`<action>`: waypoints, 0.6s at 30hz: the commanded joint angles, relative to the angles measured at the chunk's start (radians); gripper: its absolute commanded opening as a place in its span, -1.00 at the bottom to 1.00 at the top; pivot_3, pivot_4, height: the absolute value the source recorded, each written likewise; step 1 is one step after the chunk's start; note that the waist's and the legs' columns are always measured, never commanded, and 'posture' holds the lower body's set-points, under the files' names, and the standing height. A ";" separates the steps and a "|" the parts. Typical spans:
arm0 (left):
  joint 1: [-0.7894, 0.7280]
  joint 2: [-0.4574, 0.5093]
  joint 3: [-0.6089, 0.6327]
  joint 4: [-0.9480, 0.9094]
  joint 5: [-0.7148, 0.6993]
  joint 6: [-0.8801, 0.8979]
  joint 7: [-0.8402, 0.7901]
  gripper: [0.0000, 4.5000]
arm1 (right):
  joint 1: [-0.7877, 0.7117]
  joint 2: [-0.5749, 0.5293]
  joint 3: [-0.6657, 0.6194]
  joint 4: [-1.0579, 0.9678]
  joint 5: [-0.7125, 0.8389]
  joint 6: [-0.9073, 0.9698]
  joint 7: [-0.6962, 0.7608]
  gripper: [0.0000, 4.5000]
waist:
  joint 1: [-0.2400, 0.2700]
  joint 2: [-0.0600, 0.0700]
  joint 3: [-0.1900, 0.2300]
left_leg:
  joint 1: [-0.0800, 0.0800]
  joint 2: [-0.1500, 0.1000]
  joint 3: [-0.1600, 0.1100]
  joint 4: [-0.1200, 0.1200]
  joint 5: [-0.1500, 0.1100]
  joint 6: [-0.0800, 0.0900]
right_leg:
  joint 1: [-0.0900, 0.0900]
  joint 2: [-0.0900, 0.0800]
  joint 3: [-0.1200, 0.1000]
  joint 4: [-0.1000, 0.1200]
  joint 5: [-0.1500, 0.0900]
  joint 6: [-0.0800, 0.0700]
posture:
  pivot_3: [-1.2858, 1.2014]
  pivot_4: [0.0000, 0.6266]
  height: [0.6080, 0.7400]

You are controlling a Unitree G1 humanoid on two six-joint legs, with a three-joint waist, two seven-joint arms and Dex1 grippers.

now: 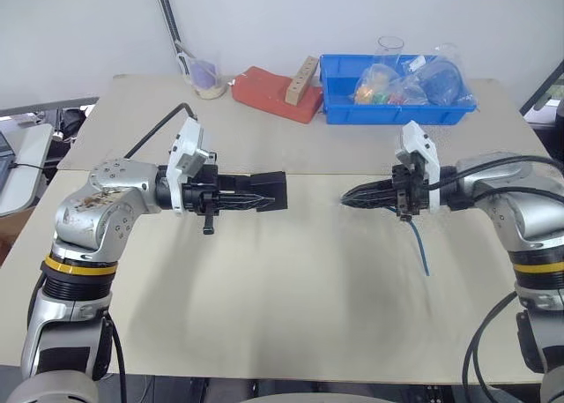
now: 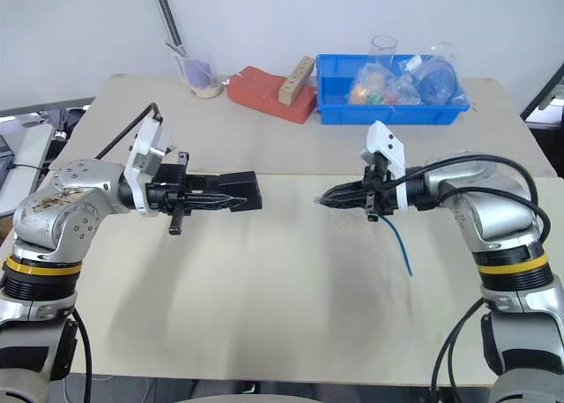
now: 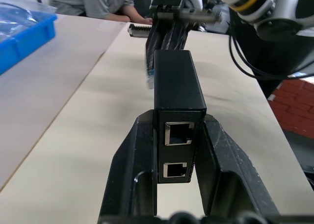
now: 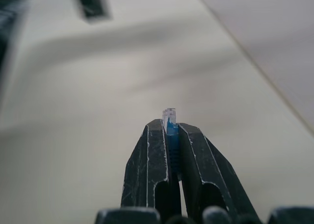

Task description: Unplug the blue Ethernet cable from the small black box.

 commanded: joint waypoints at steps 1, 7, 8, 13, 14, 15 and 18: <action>0.073 -0.003 0.054 -0.090 -0.023 -0.002 0.060 -0.76 | 0.060 0.055 -0.062 -0.026 -0.047 -0.029 -0.163 -0.98 | 0.000 0.000 0.000 | 0.000 0.000 0.000 0.000 0.000 0.000 | 0.000 -0.001 0.000 0.000 0.000 0.000 | 0.03 -0.52 1.00; 0.252 -0.019 0.107 -0.192 -0.001 -0.042 0.172 -0.76 | 0.161 0.145 0.044 -0.112 -0.103 -0.173 -0.168 -0.98 | -0.004 0.000 0.000 | 0.000 0.001 0.001 0.000 0.000 0.000 | 0.000 -0.001 0.002 0.001 0.000 0.000 | 0.03 -0.52 1.00; 0.278 -0.017 0.114 -0.210 -0.006 -0.040 0.182 -0.76 | 0.163 0.151 0.059 -0.135 -0.076 -0.160 -0.134 -0.98 | -0.004 0.000 0.000 | 0.001 0.001 0.001 0.000 0.000 0.000 | 0.000 -0.001 0.002 0.001 0.000 0.000 | 0.03 -0.52 1.00; 0.359 0.002 0.139 -0.266 -0.020 -0.035 0.196 -0.76 | 0.141 0.136 0.127 -0.154 -0.049 -0.175 0.006 -0.98 | 0.001 0.000 0.000 | 0.001 0.000 0.000 -0.001 0.000 0.000 | 0.001 -0.001 0.001 0.001 0.000 0.000 | 0.03 -0.52 1.00; 0.368 0.004 0.142 -0.271 -0.021 -0.036 0.198 -0.76 | 0.136 0.138 0.142 -0.139 -0.068 -0.201 0.019 -0.98 | 0.002 0.000 0.000 | 0.001 0.000 0.000 0.000 0.000 0.000 | 0.001 -0.002 0.001 0.000 0.000 0.000 | 0.03 -0.52 1.00; 0.379 0.007 0.143 -0.276 -0.017 -0.039 0.200 -0.76 | 0.130 0.148 0.155 -0.115 -0.085 -0.222 0.023 -0.98 | 0.002 0.000 0.000 | 0.001 0.000 0.000 0.000 0.000 0.000 | 0.001 -0.002 0.001 0.000 0.000 0.000 | 0.03 -0.52 1.00; 0.406 0.011 0.152 -0.278 -0.008 -0.048 0.208 -0.76 | 0.117 0.166 0.197 -0.033 -0.147 -0.315 0.036 -0.98 | 0.000 0.000 0.000 | 0.002 0.000 0.001 -0.001 0.000 0.000 | 0.001 -0.002 0.001 0.000 0.000 0.000 | 0.03 -0.52 1.00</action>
